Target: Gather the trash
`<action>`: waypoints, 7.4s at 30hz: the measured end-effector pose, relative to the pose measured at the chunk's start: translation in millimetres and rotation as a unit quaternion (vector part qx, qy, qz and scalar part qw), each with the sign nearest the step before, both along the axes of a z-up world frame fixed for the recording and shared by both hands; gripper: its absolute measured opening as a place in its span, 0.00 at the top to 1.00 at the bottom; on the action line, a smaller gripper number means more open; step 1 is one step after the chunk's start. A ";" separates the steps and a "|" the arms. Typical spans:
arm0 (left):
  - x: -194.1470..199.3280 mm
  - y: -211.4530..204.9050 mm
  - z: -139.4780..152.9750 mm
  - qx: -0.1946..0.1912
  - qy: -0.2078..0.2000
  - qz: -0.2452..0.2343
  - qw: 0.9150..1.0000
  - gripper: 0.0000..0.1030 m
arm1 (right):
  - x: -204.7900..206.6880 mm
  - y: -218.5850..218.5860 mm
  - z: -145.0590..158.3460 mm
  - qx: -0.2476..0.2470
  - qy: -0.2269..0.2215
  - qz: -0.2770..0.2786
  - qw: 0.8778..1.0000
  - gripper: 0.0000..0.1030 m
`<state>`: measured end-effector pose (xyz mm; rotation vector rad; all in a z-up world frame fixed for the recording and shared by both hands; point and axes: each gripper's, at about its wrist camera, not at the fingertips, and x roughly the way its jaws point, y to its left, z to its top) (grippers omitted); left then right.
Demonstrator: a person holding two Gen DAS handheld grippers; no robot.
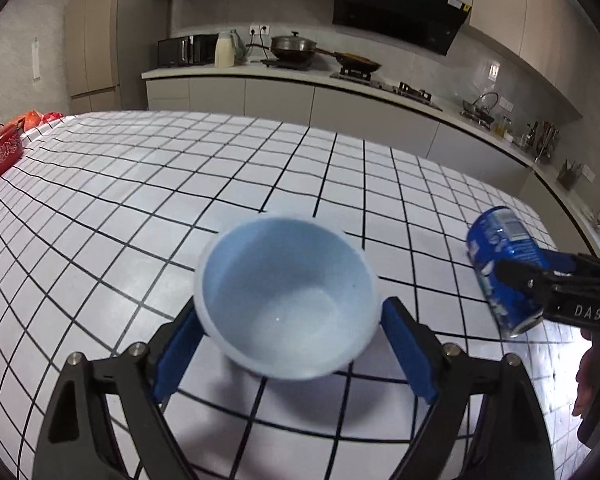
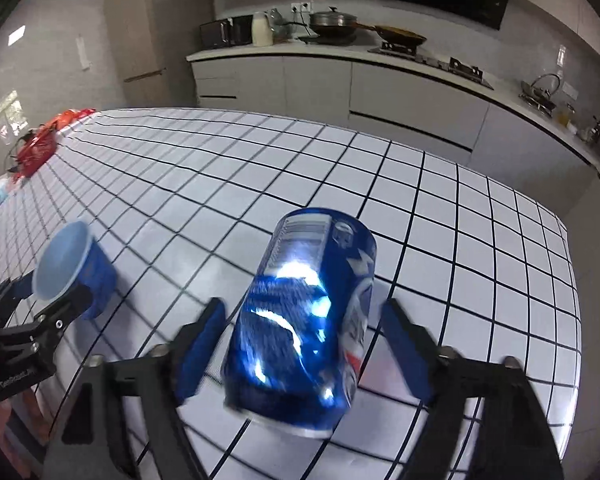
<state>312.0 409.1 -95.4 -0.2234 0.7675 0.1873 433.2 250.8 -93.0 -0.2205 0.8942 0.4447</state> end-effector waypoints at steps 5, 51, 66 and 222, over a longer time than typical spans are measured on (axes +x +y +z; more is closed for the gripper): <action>9.2 0.8 -2.1 0.001 0.012 0.001 1.000 0.17 | 16.2 4.5 -6.6 -0.011 0.025 -0.005 1.000 0.24; -96.3 -188.5 58.8 0.030 -0.033 -0.120 0.992 0.25 | -167.7 -204.4 77.8 0.052 -0.052 -0.017 0.997 0.39; -116.8 -279.2 65.3 0.027 -0.035 -0.184 0.982 0.25 | -209.5 -297.2 84.0 0.043 -0.051 -0.064 0.996 0.39; -281.7 -459.0 129.2 0.046 -0.105 -0.140 0.984 0.01 | -405.0 -470.6 142.7 0.024 -0.154 -0.112 0.981 0.00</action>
